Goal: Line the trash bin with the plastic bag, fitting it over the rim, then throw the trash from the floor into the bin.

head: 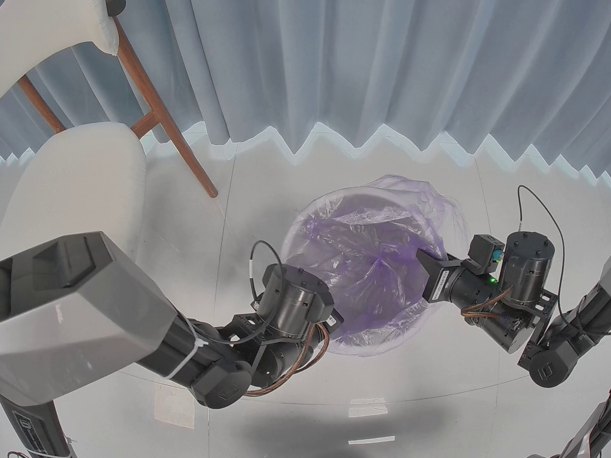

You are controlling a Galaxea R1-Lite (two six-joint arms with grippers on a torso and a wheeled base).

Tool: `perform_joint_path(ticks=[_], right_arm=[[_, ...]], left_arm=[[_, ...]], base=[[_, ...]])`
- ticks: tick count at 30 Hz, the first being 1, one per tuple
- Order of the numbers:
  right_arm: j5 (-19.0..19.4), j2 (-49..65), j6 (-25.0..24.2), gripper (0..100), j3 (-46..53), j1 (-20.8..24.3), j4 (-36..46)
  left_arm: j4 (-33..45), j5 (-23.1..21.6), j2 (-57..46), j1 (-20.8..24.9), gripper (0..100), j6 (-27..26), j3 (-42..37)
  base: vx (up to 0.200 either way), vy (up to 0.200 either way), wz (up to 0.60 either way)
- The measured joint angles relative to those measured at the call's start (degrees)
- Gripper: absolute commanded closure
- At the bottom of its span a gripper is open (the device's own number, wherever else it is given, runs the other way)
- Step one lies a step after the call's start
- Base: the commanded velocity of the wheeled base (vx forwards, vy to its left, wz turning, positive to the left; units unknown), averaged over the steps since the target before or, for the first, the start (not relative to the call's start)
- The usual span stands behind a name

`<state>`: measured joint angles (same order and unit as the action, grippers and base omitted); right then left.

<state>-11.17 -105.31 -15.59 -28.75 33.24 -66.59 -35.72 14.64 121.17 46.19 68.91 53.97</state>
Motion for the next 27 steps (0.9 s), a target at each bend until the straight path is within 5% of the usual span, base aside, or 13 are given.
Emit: perform_joint_path(ticks=[16, 27], right_arm=[[1.87, 1.95, -0.13, 0, 5.18, 0.35, -1.76], [17.98, 11.80, -8.16, 0, 7.83, -3.64, -2.01]], left_arm=[[-0.88, 2.11, 0.46, -2.12, 100, -2.54, 1.07], [-1.01, 0.60, -2.54, -8.48, 100, -9.33, -3.06]], base=[[0.000, 0.000, 0.00], [0.000, 0.000, 0.00]])
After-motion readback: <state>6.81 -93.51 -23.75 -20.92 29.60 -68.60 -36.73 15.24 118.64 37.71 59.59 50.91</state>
